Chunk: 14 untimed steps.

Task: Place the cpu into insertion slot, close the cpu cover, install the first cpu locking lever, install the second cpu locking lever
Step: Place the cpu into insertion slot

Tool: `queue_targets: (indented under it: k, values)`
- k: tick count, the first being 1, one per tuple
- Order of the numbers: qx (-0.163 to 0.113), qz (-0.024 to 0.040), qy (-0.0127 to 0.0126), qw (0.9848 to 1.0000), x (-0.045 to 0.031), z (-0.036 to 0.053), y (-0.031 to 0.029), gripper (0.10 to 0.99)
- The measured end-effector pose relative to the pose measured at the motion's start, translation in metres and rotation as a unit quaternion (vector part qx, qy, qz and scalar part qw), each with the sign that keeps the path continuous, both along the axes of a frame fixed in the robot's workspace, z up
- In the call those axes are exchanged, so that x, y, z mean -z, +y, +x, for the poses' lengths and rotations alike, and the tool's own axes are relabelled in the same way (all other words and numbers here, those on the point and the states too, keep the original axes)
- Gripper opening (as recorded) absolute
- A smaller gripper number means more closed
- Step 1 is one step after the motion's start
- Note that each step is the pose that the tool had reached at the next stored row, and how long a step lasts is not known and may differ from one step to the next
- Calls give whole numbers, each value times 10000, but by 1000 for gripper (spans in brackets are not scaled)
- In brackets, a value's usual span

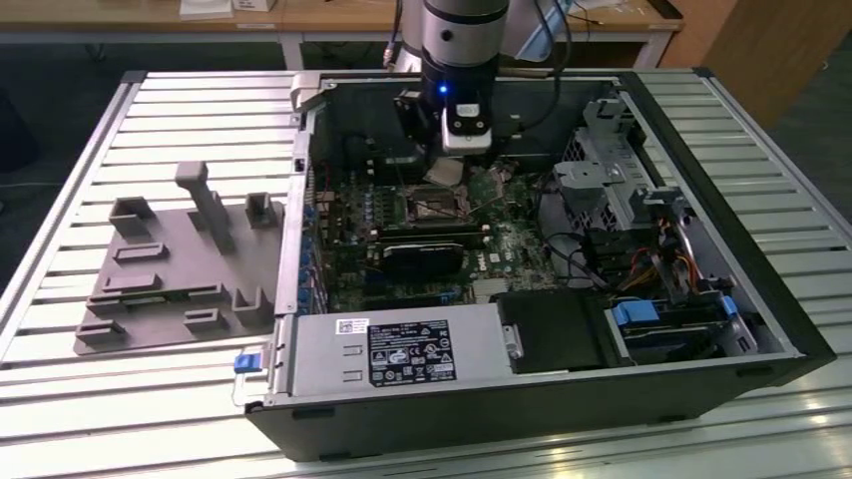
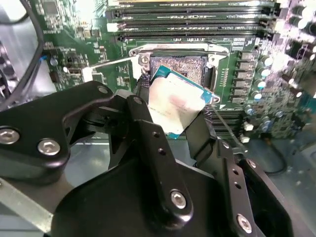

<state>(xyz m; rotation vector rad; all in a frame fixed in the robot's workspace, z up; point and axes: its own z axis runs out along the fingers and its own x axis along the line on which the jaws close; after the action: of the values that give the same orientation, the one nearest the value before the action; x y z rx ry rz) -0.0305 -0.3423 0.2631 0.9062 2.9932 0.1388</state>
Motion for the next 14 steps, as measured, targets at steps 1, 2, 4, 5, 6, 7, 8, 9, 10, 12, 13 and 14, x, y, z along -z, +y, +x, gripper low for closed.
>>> queue_targets:
  k: [1, 2, 4, 5, 6, 7, 8, 9, 10, 12, 13, 14]
  values:
    - [80, -3, -1, 10000, 1, 0, 0, 537]
    - [161, -6, -1, 9999, 2, 0, 0, 537]
    - [321, -13, -2, 9995, 4, 0, 0, 537]
    - [400, -16, -2, 9992, 5, 0, 0, 537]
    - [480, -19, -3, 9988, 6, 0, 0, 537]
    - [559, -23, -3, 9984, 7, 0, 0, 537]
    - [647, -26, -3, 9979, 8, 0, 0, 537]
    - [726, -29, -4, 9974, 9, 0, 0, 537]
    - [806, -32, -4, 9967, 10, 0, 0, 537]
    - [966, -38, -6, 9953, 12, 0, 0, 537]
    - [1046, -40, -6, 9945, 14, 0, 0, 537]
    - [1128, -43, -6, 9936, 15, 0, 0, 537]
